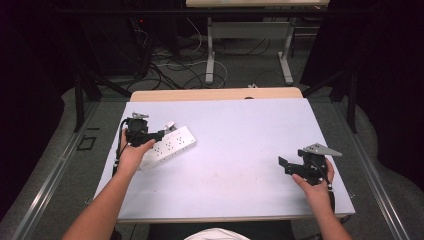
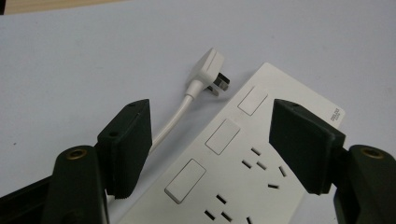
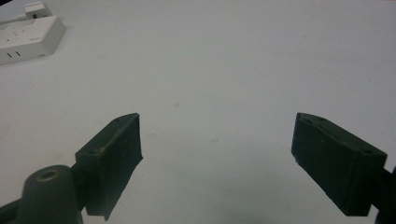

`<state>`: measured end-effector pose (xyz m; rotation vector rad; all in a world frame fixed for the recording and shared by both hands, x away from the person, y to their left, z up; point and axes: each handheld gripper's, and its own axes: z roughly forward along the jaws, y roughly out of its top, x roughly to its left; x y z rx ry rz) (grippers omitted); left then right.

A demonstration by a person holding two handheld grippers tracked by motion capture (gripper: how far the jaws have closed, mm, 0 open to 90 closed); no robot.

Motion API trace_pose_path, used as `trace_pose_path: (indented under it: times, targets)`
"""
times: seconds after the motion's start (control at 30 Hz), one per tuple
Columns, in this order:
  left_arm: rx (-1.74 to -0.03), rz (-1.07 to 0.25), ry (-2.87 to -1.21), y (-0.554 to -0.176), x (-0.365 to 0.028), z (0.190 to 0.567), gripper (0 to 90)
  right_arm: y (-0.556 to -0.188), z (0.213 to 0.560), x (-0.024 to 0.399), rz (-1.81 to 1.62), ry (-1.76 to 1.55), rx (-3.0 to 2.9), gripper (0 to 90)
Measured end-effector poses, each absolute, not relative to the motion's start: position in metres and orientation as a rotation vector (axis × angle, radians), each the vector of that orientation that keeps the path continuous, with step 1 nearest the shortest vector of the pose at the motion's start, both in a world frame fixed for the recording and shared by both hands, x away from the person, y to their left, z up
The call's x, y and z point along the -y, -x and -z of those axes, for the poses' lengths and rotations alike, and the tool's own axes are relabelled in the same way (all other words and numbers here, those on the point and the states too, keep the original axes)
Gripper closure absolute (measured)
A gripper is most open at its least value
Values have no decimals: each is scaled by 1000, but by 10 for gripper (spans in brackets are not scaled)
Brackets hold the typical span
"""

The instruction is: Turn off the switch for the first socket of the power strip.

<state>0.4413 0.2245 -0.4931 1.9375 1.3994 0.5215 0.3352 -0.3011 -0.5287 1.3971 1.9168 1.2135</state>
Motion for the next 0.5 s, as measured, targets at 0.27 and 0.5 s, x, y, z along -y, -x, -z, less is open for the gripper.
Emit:
trace_pose_path:
  times: [0.27, 0.5]
  targets:
    - [-1367, -542, -1920, -433, -226, 486, 288, -335, 529, 301, -1214, -1403, -1913, 155]
    - [-1341, -513, -1884, -425, -229, 479, 229, -335, 529, 302, -1213, -1406, -1912, 155]
